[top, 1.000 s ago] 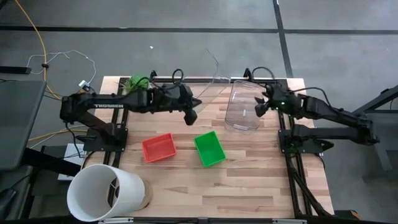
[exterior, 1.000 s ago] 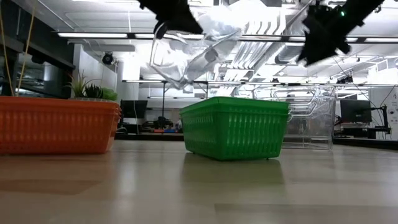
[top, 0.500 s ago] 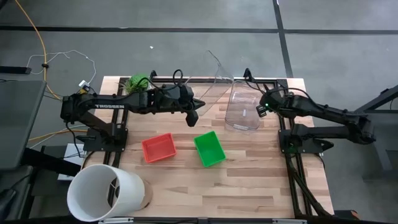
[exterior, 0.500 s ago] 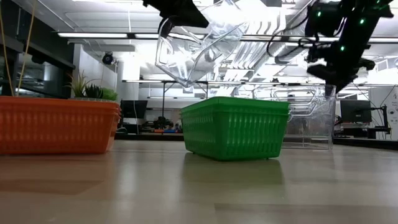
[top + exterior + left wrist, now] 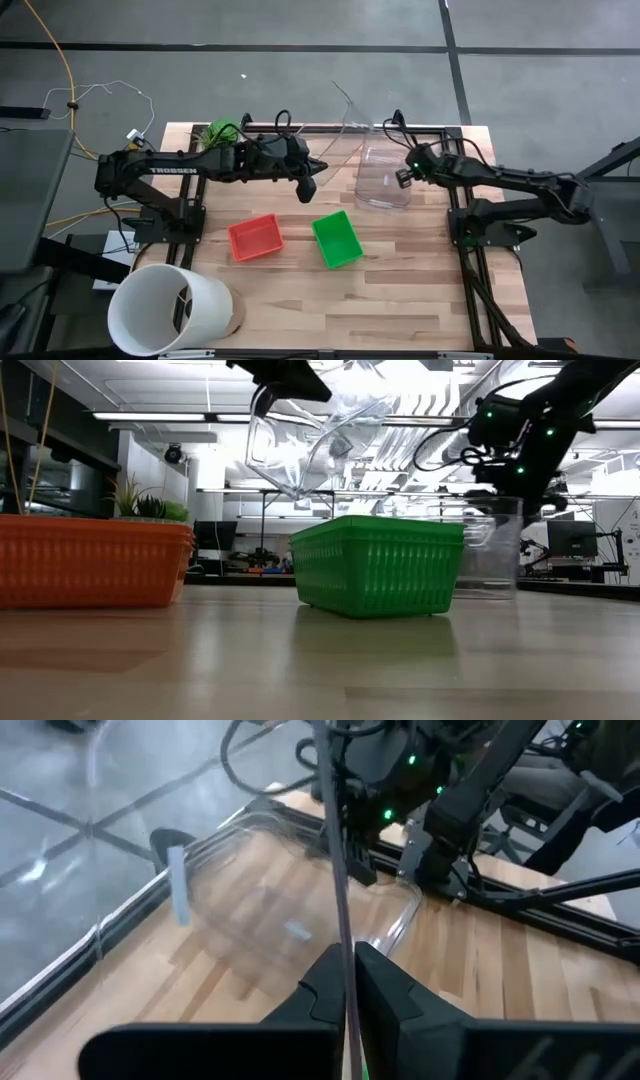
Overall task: Stack baskets by color
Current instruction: Stack the left transparent bin on top of the right transparent bin
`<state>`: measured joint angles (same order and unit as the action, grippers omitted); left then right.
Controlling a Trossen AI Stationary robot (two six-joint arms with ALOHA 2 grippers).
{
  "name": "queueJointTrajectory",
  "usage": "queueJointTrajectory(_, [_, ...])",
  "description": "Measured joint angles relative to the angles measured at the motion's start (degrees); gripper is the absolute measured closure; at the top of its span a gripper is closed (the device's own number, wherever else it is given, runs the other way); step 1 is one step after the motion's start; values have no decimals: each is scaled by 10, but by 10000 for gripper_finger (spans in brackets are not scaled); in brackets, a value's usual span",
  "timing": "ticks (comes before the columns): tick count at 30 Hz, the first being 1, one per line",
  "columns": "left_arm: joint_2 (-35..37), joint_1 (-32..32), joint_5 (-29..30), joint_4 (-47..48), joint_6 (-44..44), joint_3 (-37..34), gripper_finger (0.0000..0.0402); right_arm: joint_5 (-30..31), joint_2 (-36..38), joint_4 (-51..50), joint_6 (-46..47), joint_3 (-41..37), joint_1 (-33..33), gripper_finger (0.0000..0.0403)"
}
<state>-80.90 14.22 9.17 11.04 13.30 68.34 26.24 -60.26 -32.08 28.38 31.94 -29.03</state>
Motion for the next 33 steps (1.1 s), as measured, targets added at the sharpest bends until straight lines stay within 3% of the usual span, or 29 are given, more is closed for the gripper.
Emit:
queueJointTrajectory(9, [14, 8, 17, 9, 14, 0, 401, -77, -89, 194, -13, 0, 9, 402])
queueJointTrajectory(13, [16, 8, 18, 7, 38, 0, 401, -80, -116, 239, -36, 0, 18, 403])
queueJointTrajectory(17, [16, 11, 3, 1, 74, 12, 401, -47, -103, 223, -55, 0, 25, 403])
queueJointTrajectory(23, [-6, 12, 22, 16, 122, 89, 401, 9, -53, 161, -60, 0, 24, 403])
queueJointTrajectory(33, [-137, -21, 18, 10, 159, 217, 401, 61, 18, 23, -33, 0, 24, 403])
